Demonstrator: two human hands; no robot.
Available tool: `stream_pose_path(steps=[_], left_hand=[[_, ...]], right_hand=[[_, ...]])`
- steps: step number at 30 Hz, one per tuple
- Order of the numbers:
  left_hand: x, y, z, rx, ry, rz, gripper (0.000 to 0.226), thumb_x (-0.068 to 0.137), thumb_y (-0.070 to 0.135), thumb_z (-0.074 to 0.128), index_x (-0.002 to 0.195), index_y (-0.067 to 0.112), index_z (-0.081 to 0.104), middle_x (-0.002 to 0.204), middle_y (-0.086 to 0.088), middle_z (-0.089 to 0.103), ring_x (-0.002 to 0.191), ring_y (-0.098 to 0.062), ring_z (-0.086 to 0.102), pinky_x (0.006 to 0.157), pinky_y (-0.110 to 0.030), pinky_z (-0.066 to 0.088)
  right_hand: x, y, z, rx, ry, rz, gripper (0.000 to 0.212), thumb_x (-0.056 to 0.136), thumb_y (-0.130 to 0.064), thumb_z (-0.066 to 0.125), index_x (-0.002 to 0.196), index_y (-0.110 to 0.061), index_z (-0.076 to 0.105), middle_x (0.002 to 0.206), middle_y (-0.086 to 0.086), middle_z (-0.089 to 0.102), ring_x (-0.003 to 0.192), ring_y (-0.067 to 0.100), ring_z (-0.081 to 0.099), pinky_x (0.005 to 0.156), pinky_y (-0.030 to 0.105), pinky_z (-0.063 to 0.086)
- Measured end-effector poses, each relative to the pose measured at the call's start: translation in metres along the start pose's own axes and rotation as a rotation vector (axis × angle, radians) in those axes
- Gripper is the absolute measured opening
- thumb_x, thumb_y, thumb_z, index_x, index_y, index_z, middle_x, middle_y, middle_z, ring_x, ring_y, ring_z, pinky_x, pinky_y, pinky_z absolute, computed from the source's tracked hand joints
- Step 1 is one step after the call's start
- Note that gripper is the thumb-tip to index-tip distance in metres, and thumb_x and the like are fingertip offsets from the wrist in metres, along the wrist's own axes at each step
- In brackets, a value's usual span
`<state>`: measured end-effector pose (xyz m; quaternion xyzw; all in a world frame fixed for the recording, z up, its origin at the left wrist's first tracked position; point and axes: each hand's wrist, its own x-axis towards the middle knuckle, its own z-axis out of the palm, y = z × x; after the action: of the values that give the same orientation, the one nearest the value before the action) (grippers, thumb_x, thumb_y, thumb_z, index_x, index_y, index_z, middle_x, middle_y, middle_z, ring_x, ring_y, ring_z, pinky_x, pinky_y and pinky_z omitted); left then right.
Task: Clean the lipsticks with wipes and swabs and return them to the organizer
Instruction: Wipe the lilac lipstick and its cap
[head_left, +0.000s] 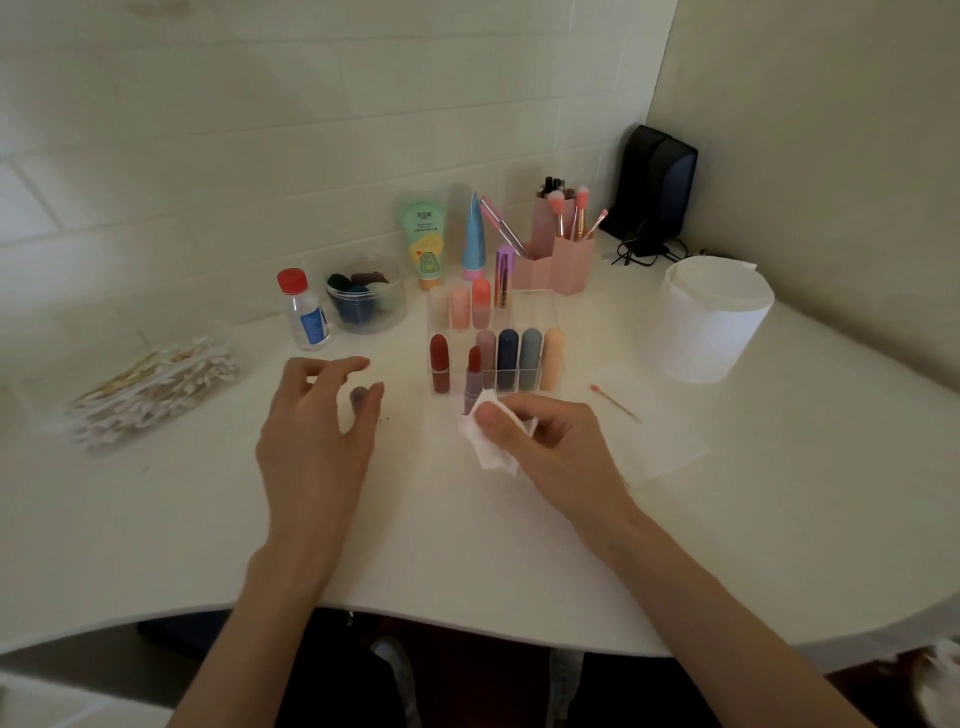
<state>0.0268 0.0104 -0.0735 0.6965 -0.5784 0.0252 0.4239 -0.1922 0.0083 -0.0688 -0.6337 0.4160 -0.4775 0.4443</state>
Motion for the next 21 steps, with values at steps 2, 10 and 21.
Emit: stream_pose_path(steps=[2,10,21], left_hand=[[0.004,-0.011,0.003,0.053,-0.101,-0.041,0.034,0.095,0.040,0.067,0.126,0.029,0.066,0.126,0.001,0.052,0.109,-0.021,0.057,0.079,-0.035,0.047],[0.013,-0.011,-0.001,-0.453,-0.200,-0.189,0.014,0.096,0.030,0.067,0.101,0.022,0.078,0.097,0.014,0.074,0.068,-0.004,0.060,0.068,-0.016,0.049],[-0.003,-0.004,-0.011,-0.966,-0.473,-0.263,0.038,0.090,0.033,0.054,0.095,0.001,0.074,0.093,0.004,0.076,0.046,-0.010,0.037,0.048,-0.014,0.032]], right_hand=[[-0.001,0.001,0.001,0.007,-0.078,0.043,0.030,0.089,-0.039,0.071,0.107,-0.017,0.080,0.096,-0.004,0.078,0.085,0.015,0.072,0.075,0.026,0.054],[-0.004,-0.001,0.005,0.073,-0.255,0.070,0.038,0.084,-0.016,0.082,0.122,-0.022,0.075,0.113,0.001,0.076,0.101,0.023,0.073,0.091,0.035,0.059],[-0.008,-0.012,0.000,0.221,-0.079,-0.020,0.029,0.083,-0.006,0.076,0.111,-0.012,0.076,0.115,0.000,0.077,0.107,0.022,0.073,0.085,0.031,0.060]])
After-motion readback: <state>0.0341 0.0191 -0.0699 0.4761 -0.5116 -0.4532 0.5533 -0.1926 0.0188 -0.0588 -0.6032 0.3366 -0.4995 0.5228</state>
